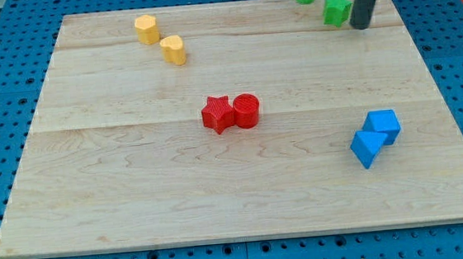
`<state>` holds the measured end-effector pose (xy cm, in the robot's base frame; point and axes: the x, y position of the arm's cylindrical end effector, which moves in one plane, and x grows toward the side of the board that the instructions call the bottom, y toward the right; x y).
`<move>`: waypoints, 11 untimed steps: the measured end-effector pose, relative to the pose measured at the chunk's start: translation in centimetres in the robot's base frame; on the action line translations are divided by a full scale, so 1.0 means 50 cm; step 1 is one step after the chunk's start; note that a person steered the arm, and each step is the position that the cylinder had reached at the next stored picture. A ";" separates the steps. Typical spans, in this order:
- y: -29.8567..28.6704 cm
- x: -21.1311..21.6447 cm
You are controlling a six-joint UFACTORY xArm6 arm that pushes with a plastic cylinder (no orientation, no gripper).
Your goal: Move the yellow heart to the bottom left of the yellow hexagon
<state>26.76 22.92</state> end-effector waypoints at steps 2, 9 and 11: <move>-0.140 -0.105; -0.469 0.150; -0.688 0.020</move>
